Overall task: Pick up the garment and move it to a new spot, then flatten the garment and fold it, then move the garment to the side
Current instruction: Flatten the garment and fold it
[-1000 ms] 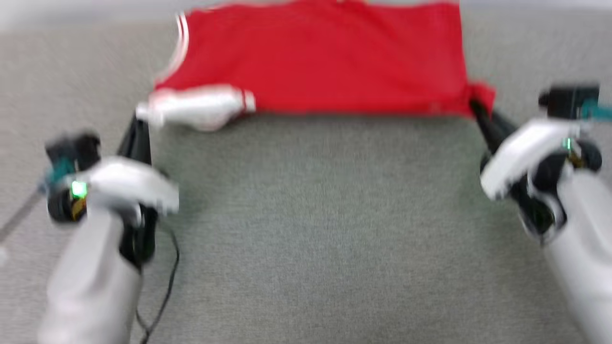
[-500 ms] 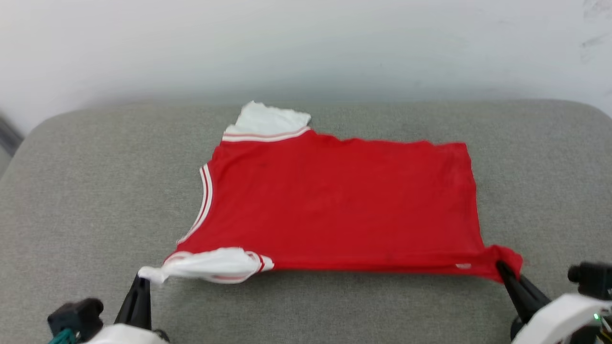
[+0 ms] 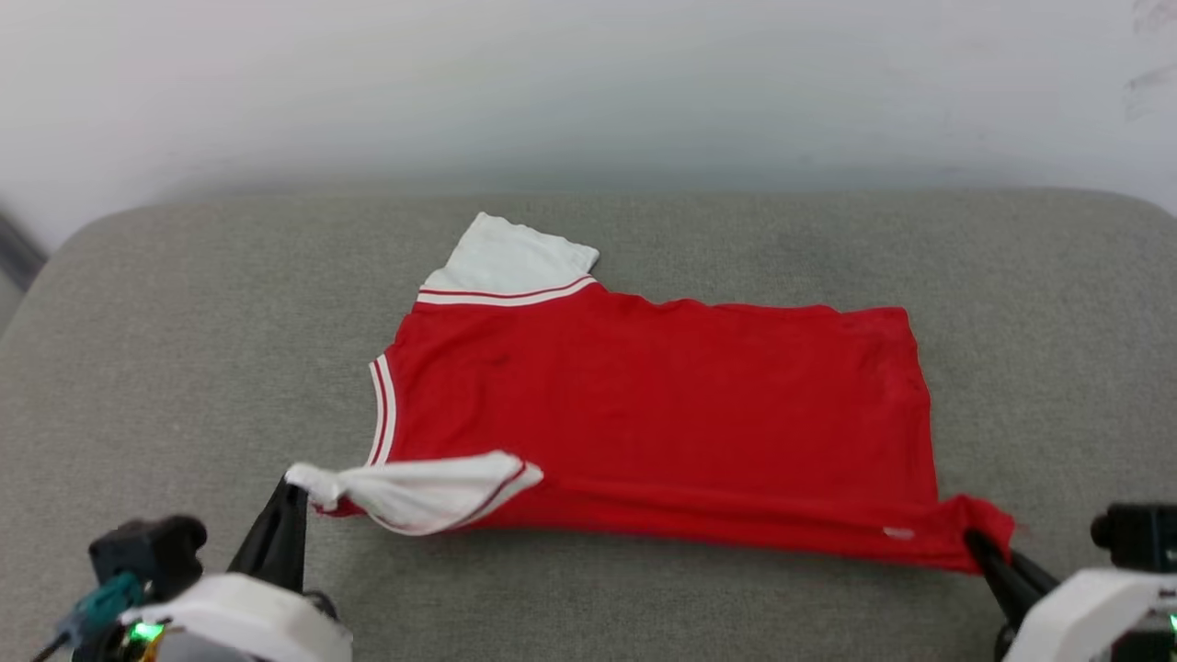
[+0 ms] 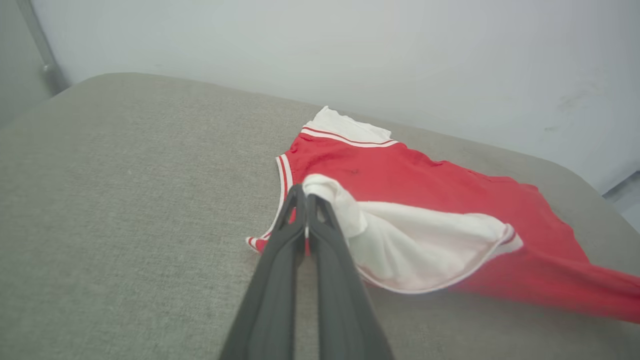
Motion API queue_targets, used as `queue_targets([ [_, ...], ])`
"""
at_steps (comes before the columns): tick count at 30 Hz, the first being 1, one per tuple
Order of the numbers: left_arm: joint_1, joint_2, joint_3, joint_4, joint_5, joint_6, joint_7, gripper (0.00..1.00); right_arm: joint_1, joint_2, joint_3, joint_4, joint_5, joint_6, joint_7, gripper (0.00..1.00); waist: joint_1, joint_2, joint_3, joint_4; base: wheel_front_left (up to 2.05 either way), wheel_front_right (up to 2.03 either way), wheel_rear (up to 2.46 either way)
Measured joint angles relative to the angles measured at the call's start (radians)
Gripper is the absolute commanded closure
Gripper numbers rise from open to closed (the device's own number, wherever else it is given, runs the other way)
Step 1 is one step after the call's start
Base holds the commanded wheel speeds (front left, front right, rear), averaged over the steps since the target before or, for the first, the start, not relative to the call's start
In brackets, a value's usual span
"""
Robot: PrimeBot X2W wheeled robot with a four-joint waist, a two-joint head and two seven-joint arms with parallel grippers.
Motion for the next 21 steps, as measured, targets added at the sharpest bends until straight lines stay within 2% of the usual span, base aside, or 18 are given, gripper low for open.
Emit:
queue_targets([
  [8, -0.219, -0.03, -0.032, 0.2, -0.013, -0.077, 0.011, 1.0, -0.216, -0.024, 0.054, 0.126, -0.051, 0.0, 0.032, 1.0, 0.0003, 0.0, 0.107, -0.021, 0.0, 0.0, 0.0],
  [16, -0.387, -0.08, -0.05, 0.433, -0.044, -0.153, 0.0, 1.0, -0.385, -0.043, 0.109, 0.34, -0.061, 0.0, -0.055, 1.0, 0.0004, 0.0, 0.217, -0.031, 0.0, 0.0, 0.0],
  [17, -0.399, -0.086, -0.055, 0.465, -0.05, -0.166, 0.001, 1.0, -0.394, -0.044, 0.117, 0.369, -0.061, 0.0, -0.066, 0.89, 0.0004, 0.0, 0.223, -0.032, 0.0, 0.0, 0.0],
  [18, -0.409, -0.095, -0.062, 0.496, -0.057, -0.179, 0.005, 1.0, -0.402, -0.043, 0.125, 0.396, -0.057, 0.0, -0.084, 0.57, 0.0004, 0.0, 0.226, -0.032, 0.0, 0.0, 0.0],
  [19, -0.416, -0.107, -0.067, 0.527, -0.068, -0.19, 0.007, 0.76, -0.409, -0.039, 0.133, 0.423, -0.053, 0.0, -0.103, 0.0, 0.0004, 0.0, 0.225, -0.032, 0.0, 0.0, 0.0],
  [20, -0.42, -0.119, -0.068, 0.552, -0.081, -0.2, 0.007, 0.12, -0.414, -0.038, 0.145, 0.444, -0.054, 0.0, -0.118, 0.0, 0.0004, 0.0, 0.221, -0.033, 0.0, 0.0, 0.0],
  [21, -0.424, -0.127, -0.069, 0.574, -0.087, -0.208, 0.006, 0.0, -0.417, -0.037, 0.152, 0.463, -0.052, 0.0, -0.136, 0.0, 0.0004, 0.0, 0.217, -0.034, 0.0, 0.0, 0.0],
])
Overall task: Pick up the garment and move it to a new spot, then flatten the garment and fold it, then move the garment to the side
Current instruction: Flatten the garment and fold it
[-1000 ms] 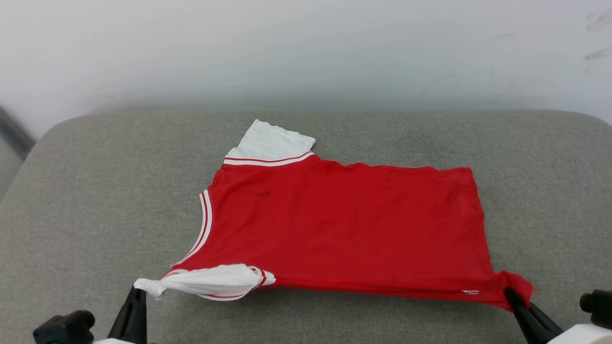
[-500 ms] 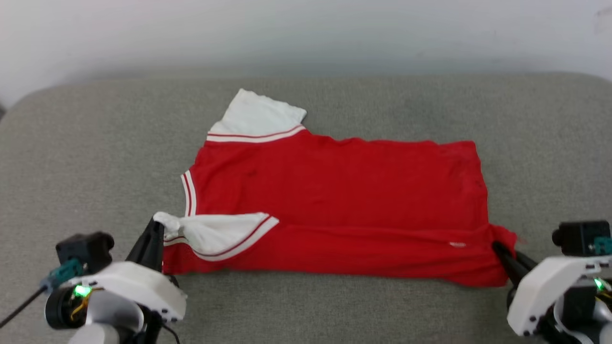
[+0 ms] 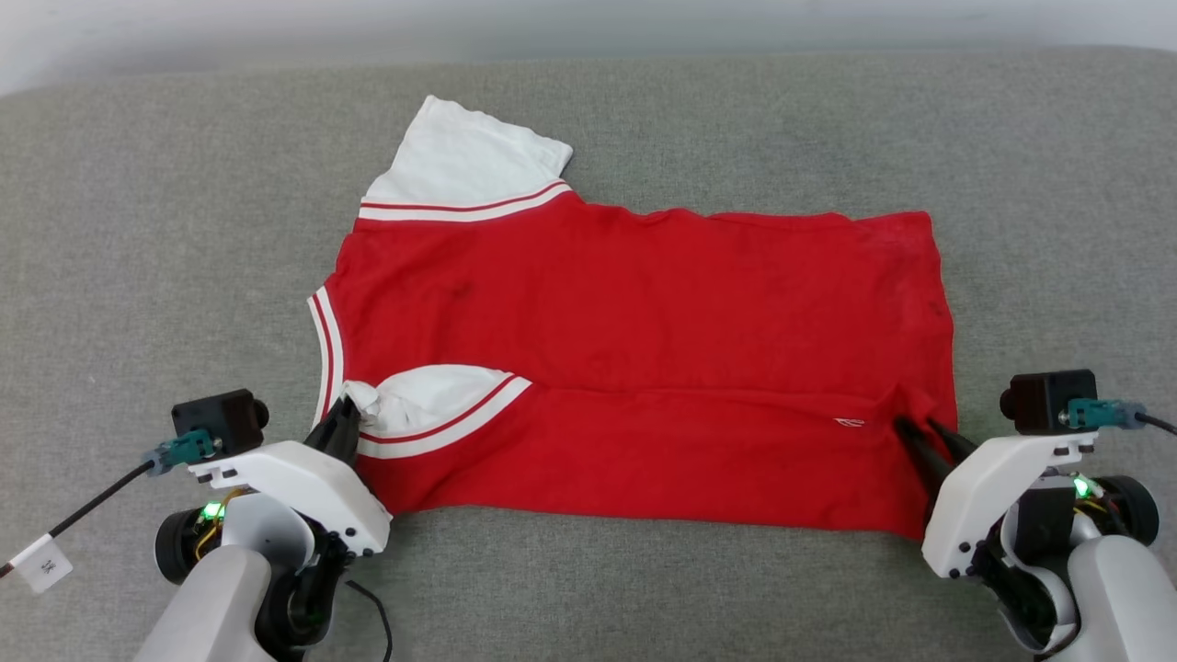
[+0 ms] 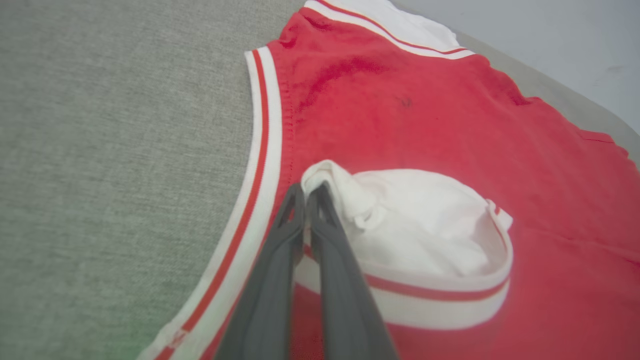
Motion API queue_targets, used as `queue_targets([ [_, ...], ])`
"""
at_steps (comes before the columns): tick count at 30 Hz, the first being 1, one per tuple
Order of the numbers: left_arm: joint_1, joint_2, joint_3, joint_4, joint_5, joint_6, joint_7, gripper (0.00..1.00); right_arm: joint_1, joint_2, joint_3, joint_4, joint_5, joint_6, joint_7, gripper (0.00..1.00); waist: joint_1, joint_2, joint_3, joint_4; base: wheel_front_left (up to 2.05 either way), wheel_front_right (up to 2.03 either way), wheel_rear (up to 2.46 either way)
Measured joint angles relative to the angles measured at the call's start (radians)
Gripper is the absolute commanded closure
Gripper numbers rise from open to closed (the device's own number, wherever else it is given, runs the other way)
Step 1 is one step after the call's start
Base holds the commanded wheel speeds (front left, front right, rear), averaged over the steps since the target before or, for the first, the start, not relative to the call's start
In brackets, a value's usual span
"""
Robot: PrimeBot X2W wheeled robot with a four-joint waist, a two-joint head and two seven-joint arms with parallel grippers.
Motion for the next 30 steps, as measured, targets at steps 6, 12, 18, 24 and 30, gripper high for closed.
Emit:
queue_targets([
  [6, 0.009, 0.003, 0.033, 0.058, -0.039, -0.017, -0.021, 0.0, 0.013, -0.008, 0.032, -0.005, 0.007, 0.0, -0.187, 0.0, 0.0, 0.0, -0.049, -0.009, 0.0, 0.0, 0.0],
  [12, 0.102, 0.089, 0.061, -0.04, -0.055, 0.007, 0.041, 0.0, 0.102, 0.026, 0.002, -0.169, -0.037, 0.0, -0.312, 0.0, -0.0002, 0.0, -0.121, -0.028, 0.0, 0.0, 0.0],
  [18, 0.172, 0.227, 0.057, -0.228, -0.066, 0.046, 0.234, 0.0, 0.208, 0.072, -0.067, -0.349, -0.09, 0.0, -0.331, 0.0, -0.0004, 0.0, -0.176, -0.046, 0.0, 0.0, 0.0],
  [24, 0.202, 0.34, 0.035, -0.366, -0.117, 0.07, 0.47, 0.0, 0.257, 0.107, -0.093, -0.46, -0.118, 0.0, -0.324, 0.0, -0.0004, 0.0, -0.162, -0.072, 0.0, 0.0, 0.0],
  [30, 0.212, 0.384, 0.03, -0.4, -0.161, 0.112, 0.603, 0.0, 0.263, 0.127, -0.09, -0.49, -0.112, 0.0, -0.315, 0.0, -0.0003, 0.0, -0.107, -0.108, 0.0, 0.0, 0.0],
])
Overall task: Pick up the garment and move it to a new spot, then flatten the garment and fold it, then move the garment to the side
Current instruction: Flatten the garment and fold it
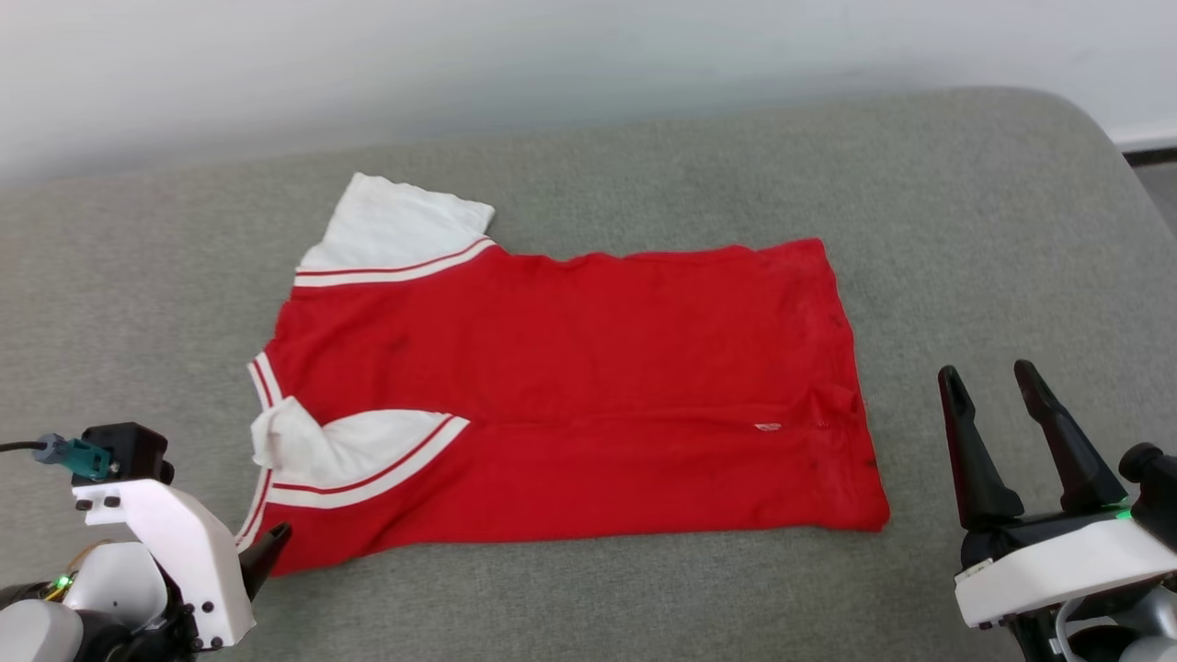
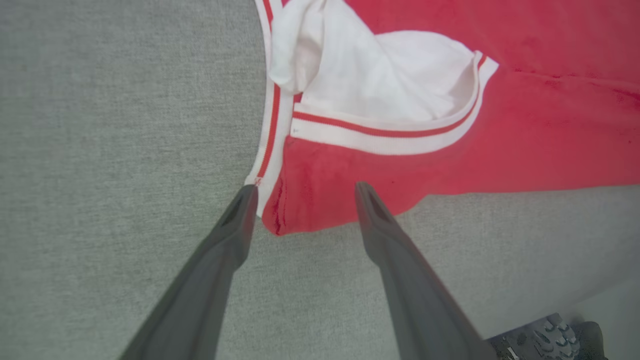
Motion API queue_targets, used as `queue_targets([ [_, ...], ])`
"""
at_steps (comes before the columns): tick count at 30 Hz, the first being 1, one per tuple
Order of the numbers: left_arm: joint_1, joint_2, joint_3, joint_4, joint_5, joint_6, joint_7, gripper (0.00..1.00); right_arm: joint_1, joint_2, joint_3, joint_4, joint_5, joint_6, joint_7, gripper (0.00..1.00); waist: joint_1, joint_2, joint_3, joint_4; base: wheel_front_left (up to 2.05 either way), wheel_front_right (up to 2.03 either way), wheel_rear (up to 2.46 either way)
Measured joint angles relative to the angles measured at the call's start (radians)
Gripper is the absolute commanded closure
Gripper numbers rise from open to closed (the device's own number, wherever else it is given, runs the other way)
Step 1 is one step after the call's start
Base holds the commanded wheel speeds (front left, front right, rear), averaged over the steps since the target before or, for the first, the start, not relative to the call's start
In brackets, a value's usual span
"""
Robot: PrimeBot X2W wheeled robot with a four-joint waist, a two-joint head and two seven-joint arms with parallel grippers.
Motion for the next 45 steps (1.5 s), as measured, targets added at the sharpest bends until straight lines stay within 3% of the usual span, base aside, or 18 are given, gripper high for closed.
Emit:
queue_targets([
  [9, -0.039, 0.005, -0.004, 0.075, -0.052, 0.026, 0.103, 0.0, -0.023, 0.007, -0.008, 0.013, 0.026, 0.0, -0.005, 0.0, 0.0001, 0.0, 0.11, -0.052, 0.0, 0.0, 0.0],
  [10, -0.043, -0.001, -0.004, 0.084, -0.062, 0.026, 0.11, 0.24, -0.024, 0.009, -0.01, 0.015, 0.032, 0.0, -0.005, 0.0, 0.0001, 0.0, 0.116, -0.058, 0.0, 0.0, 0.0],
  [11, -0.046, -0.004, -0.004, 0.09, -0.073, 0.021, 0.114, 0.58, -0.024, 0.009, -0.016, 0.018, 0.037, 0.0, -0.002, 0.0, 0.0, 0.0, 0.12, -0.062, 0.0, 0.0, 0.0],
  [12, -0.047, -0.008, -0.002, 0.096, -0.079, 0.014, 0.113, 1.0, -0.024, 0.009, -0.023, 0.021, 0.044, 0.0, 0.005, 0.0, 0.0, 0.0, 0.123, -0.064, 0.0, 0.0, 0.0],
  [20, -0.044, -0.078, -0.015, 0.125, -0.049, -0.037, -0.019, 1.0, -0.023, -0.008, -0.115, 0.057, 0.135, 0.0, 0.146, 0.0, 0.0001, 0.0, 0.092, -0.033, 0.0, 0.0, 0.0],
  [30, -0.042, -0.093, -0.031, -0.018, 0.016, -0.042, -0.099, 1.0, -0.066, -0.094, -0.114, 0.198, 0.2, 0.0, 0.612, 0.0, 0.0001, 0.0, 0.058, 0.052, 0.0, 0.0, 0.0],
  [40, -0.076, -0.116, -0.062, -0.063, 0.046, -0.036, -0.109, 1.0, -0.212, -0.09, -0.008, 0.384, 0.219, 0.0, 0.713, 0.0, 0.0002, 0.0, 0.105, 0.108, 0.0, 0.0, 0.0],
  [41, -0.077, -0.121, -0.064, -0.062, 0.046, -0.036, -0.112, 1.0, -0.222, -0.094, 0.001, 0.397, 0.226, 0.0, 0.72, 0.55, 0.0001, 0.0, 0.107, 0.112, 0.0, 0.0, 0.0],
  [42, -0.077, -0.125, -0.067, -0.058, 0.046, -0.039, -0.115, 1.0, -0.229, -0.098, 0.005, 0.409, 0.23, 0.0, 0.721, 1.0, 0.0001, 0.0, 0.107, 0.115, 0.0, 0.0, 0.0],
  [45, -0.077, -0.134, -0.069, -0.044, 0.042, -0.042, -0.122, 1.0, -0.242, -0.108, 0.012, 0.441, 0.25, 0.0, 0.718, 1.0, 0.0002, 0.0, 0.097, 0.119, 0.0, 0.0, 0.0],
])
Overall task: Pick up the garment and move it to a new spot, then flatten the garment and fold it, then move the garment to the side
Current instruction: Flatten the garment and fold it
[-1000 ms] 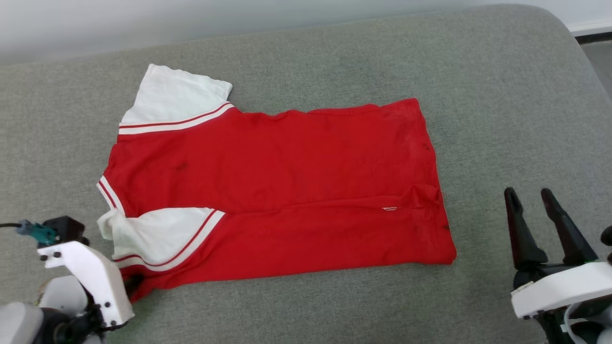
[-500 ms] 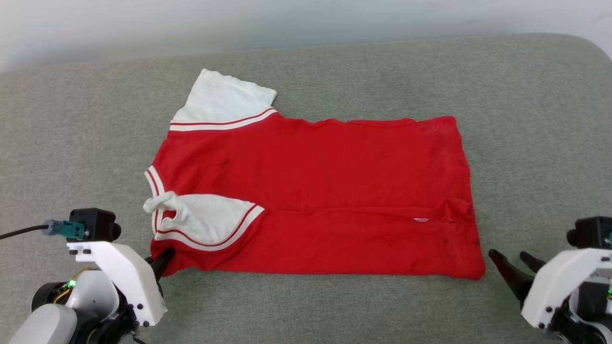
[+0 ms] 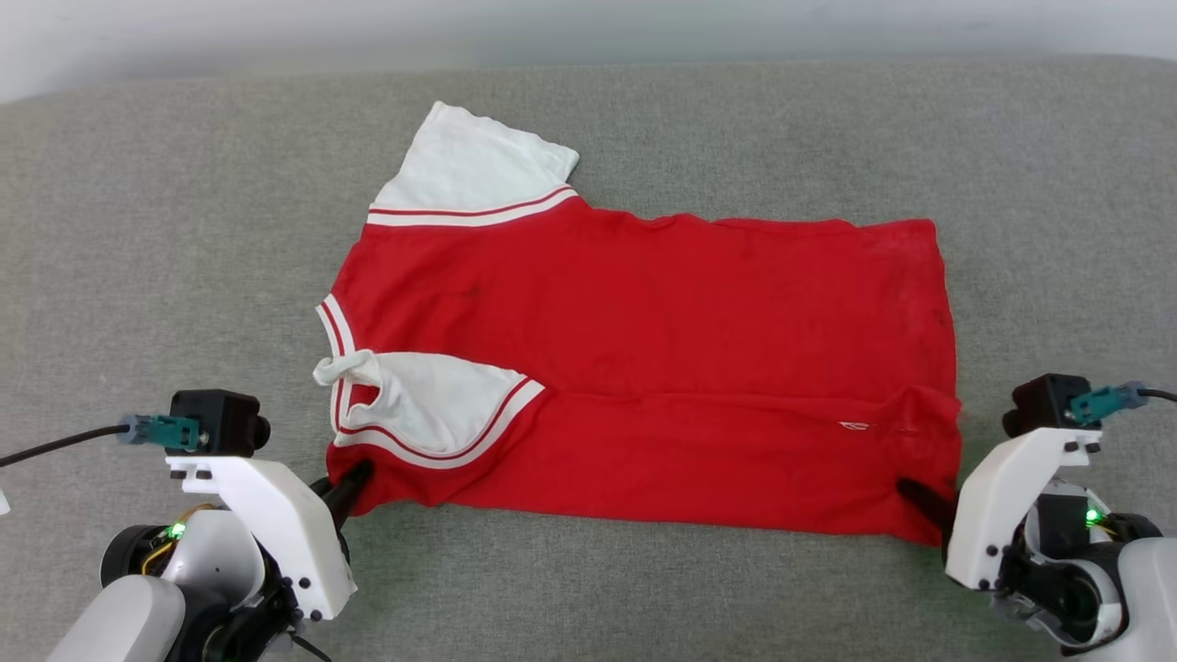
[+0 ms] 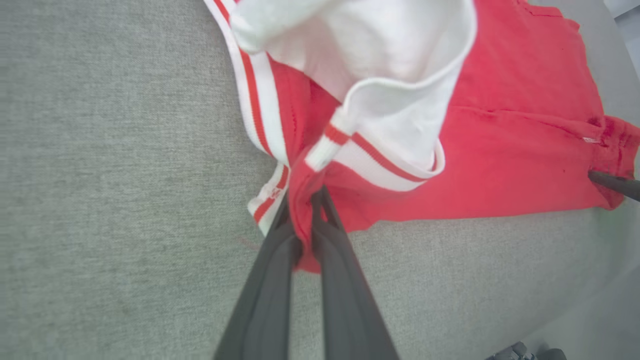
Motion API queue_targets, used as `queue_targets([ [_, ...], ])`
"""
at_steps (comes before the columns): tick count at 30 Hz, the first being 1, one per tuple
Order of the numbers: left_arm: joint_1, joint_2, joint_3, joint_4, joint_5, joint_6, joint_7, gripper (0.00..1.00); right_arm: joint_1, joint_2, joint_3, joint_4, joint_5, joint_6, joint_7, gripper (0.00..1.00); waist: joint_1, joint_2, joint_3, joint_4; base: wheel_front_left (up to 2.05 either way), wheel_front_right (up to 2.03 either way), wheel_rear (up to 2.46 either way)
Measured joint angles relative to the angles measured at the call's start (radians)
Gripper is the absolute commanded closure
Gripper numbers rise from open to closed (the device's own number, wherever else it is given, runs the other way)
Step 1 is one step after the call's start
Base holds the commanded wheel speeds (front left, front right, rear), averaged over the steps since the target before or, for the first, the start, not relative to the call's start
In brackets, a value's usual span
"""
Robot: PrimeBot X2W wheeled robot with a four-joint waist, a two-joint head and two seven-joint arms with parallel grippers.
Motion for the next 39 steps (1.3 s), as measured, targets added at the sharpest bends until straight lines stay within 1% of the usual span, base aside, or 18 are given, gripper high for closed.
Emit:
queue_targets([
  [4, 0.01, -0.005, 0.001, 0.008, -0.003, -0.006, -0.017, 1.0, -0.002, -0.018, 0.014, 0.003, 0.003, 0.0, -0.022, 1.0, 0.0, 0.0, -0.028, 0.001, 0.0, 0.0, 0.0],
  [7, 0.028, -0.004, 0.005, 0.006, -0.003, -0.002, -0.03, 1.0, -0.001, -0.039, 0.024, -0.039, -0.001, 0.0, -0.032, 1.0, 0.0, 0.0, -0.056, 0.0, 0.0, 0.0, 0.0],
  [11, 0.077, -0.005, 0.008, -0.012, -0.003, 0.019, -0.046, 1.0, 0.023, -0.056, 0.032, -0.109, -0.004, 0.0, -0.027, 1.0, 0.0, 0.0, -0.101, -0.002, 0.0, 0.0, 0.0],
  [15, 0.149, -0.004, 0.022, -0.043, -0.007, 0.053, -0.057, 1.0, 0.091, -0.067, 0.024, -0.179, -0.01, 0.0, -0.002, 1.0, -0.0001, 0.0, -0.152, 0.0, 0.0, 0.0, 0.0],
  [17, 0.195, -0.001, 0.025, -0.055, -0.015, 0.069, -0.057, 1.0, 0.133, -0.067, 0.013, -0.21, -0.015, 0.0, 0.017, 1.0, 0.0, 0.0, -0.174, 0.002, 0.0, 0.0, 0.0],
  [20, 0.255, -0.008, 0.02, -0.057, -0.036, 0.082, -0.057, 1.0, 0.201, -0.058, -0.008, -0.237, -0.027, 0.0, 0.042, 1.0, -0.0001, 0.0, -0.197, 0.004, 0.0, 0.0, 0.0],
  [24, 0.285, -0.045, 0.008, -0.003, -0.06, 0.084, -0.067, 1.0, 0.271, -0.027, -0.022, -0.213, -0.041, 0.0, 0.044, 1.0, -0.0001, 0.0, -0.204, 0.006, 0.0, 0.0, 0.0],
  [25, 0.283, -0.061, 0.011, 0.014, -0.064, 0.083, -0.081, 1.0, 0.283, -0.023, -0.018, -0.201, -0.048, 0.0, 0.027, 0.9, -0.0001, 0.0, -0.204, 0.007, 0.0, 0.0, 0.0],
  [26, 0.279, -0.074, 0.008, 0.031, -0.065, 0.081, -0.088, 0.64, 0.291, -0.019, -0.016, -0.187, -0.049, 0.0, 0.008, 0.51, -0.0001, 0.0, -0.205, 0.007, 0.0, 0.0, 0.0],
  [27, 0.278, -0.083, 0.004, 0.049, -0.068, 0.073, -0.089, 0.0, 0.298, -0.013, -0.016, -0.176, -0.049, 0.0, -0.024, 0.0, -0.0001, 0.0, -0.207, 0.008, 0.0, 0.0, 0.0],
  [29, 0.266, -0.099, 0.005, 0.076, -0.063, 0.067, -0.118, 0.0, 0.303, -0.013, -0.008, -0.168, -0.054, 0.0, -0.099, 0.0, -0.0001, 0.0, -0.209, 0.006, 0.0, 0.0, 0.0],
  [32, 0.232, -0.106, 0.016, 0.088, -0.037, 0.06, -0.171, 0.0, 0.302, -0.013, -0.007, -0.179, -0.063, 0.0, -0.239, 0.0, -0.0001, 0.0, -0.212, -0.004, 0.0, 0.0, 0.0],
  [36, 0.176, -0.106, 0.031, 0.077, 0.024, 0.06, -0.253, 0.0, 0.288, 0.002, -0.028, -0.231, -0.09, 0.0, -0.43, 0.0, -0.0001, 0.0, -0.213, -0.027, 0.0, 0.0, 0.0],
  [39, 0.111, -0.106, 0.034, 0.057, 0.083, 0.065, -0.308, 0.0, 0.266, 0.017, -0.037, -0.272, -0.129, 0.0, -0.54, 0.0, -0.0001, 0.0, -0.208, -0.05, 0.0, 0.0, 0.0],
])
